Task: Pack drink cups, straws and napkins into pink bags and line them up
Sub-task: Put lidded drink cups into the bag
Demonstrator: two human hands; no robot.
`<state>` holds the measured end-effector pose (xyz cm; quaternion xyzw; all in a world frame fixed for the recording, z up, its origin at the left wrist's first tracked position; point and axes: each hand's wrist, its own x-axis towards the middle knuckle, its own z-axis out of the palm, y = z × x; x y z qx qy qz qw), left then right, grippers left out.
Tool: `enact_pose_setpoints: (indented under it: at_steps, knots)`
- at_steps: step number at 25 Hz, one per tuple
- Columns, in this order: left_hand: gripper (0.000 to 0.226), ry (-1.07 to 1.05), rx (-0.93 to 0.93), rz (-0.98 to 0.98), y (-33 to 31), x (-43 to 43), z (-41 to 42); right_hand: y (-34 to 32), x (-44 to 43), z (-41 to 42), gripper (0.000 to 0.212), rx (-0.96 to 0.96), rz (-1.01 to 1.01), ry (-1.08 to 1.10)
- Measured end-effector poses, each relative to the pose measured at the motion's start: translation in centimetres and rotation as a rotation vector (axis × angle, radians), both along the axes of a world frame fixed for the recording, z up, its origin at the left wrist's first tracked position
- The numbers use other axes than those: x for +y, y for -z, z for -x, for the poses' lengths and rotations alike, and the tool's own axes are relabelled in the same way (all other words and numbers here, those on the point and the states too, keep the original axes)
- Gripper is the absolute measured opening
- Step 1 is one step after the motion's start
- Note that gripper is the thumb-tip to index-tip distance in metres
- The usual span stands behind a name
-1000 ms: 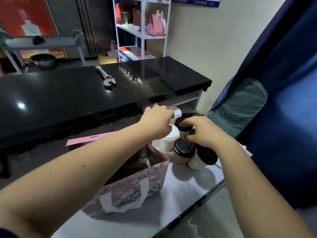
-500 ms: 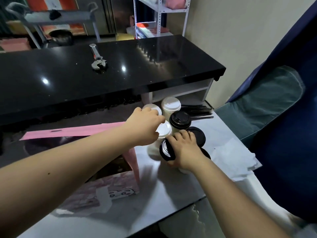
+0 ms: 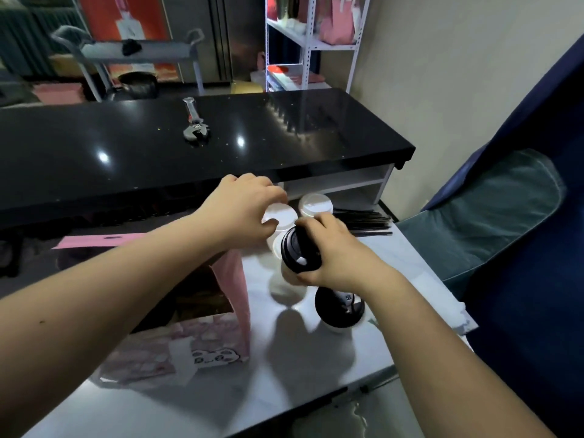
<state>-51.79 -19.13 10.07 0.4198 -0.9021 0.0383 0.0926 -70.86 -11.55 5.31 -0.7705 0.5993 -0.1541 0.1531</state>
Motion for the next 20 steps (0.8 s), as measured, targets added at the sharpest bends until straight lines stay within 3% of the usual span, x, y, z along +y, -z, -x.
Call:
enact_pose_setpoints:
  at_steps: [6, 9, 12, 15, 17, 20]
  knots:
    - [0.039, -0.028, 0.144, 0.012, -3.7, 1.5, -6.1, -6.4, -0.7, -2.6, 0.084, -0.098, 0.146, 0.062]
    - [0.024, -0.041, 0.208, -0.033, -4.4, 2.3, -9.8, -9.1, -1.0, -4.7, 0.080, -0.110, 0.202, 0.069]
    - [0.019, -0.036, 0.238, -0.125, -4.2, 3.5, -14.4, -10.7, -0.5, -7.9, 0.075, -0.189, 0.210, 0.023]
    - [0.024, -0.070, 0.150, -0.324, -2.8, 4.7, -18.4, -10.9, 0.4, -11.8, 0.075, -0.235, 0.144, -0.039]
    - [0.035, -0.108, 0.077, -0.431, -1.3, 5.1, -20.1, -10.2, 1.0, -14.4, 0.077, -0.199, 0.105, -0.062]
    - [0.082, -0.093, 0.013, -0.395, 0.8, 5.0, -21.3, -7.8, 1.7, -18.0, 0.079, -0.066, 0.075, -0.072]
